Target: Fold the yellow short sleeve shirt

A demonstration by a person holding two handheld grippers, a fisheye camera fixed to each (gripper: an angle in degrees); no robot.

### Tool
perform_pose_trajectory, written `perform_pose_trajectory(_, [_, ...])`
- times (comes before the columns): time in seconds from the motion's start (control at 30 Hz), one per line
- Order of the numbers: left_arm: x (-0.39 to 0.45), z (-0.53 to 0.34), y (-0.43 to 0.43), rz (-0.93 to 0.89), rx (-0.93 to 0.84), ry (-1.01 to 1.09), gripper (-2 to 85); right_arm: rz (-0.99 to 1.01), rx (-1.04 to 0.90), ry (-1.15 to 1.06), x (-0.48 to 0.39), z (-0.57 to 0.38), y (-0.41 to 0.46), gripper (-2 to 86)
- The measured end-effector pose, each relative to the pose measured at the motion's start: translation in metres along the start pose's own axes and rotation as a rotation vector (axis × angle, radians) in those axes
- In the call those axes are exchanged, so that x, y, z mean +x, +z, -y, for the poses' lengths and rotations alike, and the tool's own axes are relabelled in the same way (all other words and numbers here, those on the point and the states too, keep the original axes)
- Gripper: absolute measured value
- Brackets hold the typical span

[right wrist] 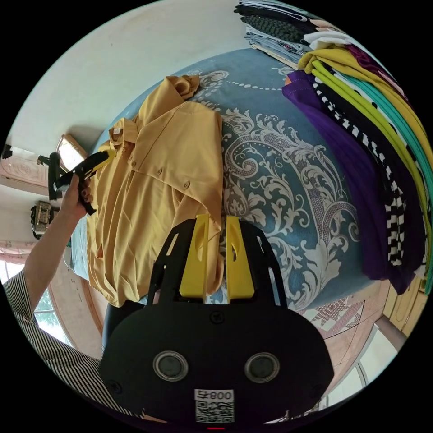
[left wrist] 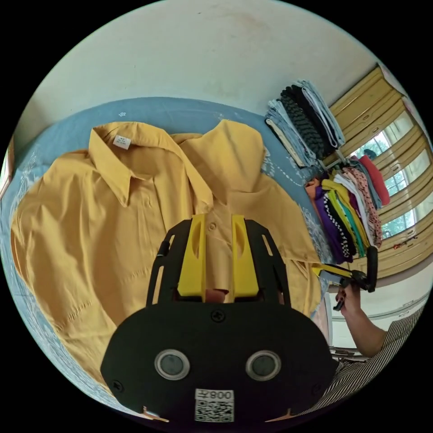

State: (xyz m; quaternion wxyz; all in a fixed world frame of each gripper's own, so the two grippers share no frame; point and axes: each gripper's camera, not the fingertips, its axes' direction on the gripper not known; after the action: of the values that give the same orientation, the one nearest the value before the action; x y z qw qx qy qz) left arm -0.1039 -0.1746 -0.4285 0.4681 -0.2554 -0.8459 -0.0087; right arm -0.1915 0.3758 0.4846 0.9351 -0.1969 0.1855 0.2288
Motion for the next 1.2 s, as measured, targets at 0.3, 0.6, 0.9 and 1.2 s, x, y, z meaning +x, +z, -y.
perform_pose_trajectory(0.3, [-0.013,0.07,0.008,-0.041,-0.009,0.016,2.2,0.054,0.0,-0.067,0.063,0.021,0.05,0.6])
perform_pose_trajectory(0.6, [-0.03,0.119,-0.048,-0.043,0.131,0.069,1.6,0.282,0.053,-0.279,0.078,0.055,0.039,0.4])
perform_pose_trajectory(0.9, [-0.079,0.138,-0.074,-0.045,0.19,0.064,1.5,0.465,-0.082,-0.657,0.004,0.076,0.06,0.4])
perform_pose_trajectory(1.2, [-0.153,0.121,-0.033,0.092,0.099,-0.007,2.3,0.688,-0.38,-0.691,-0.058,0.123,0.262,1.2])
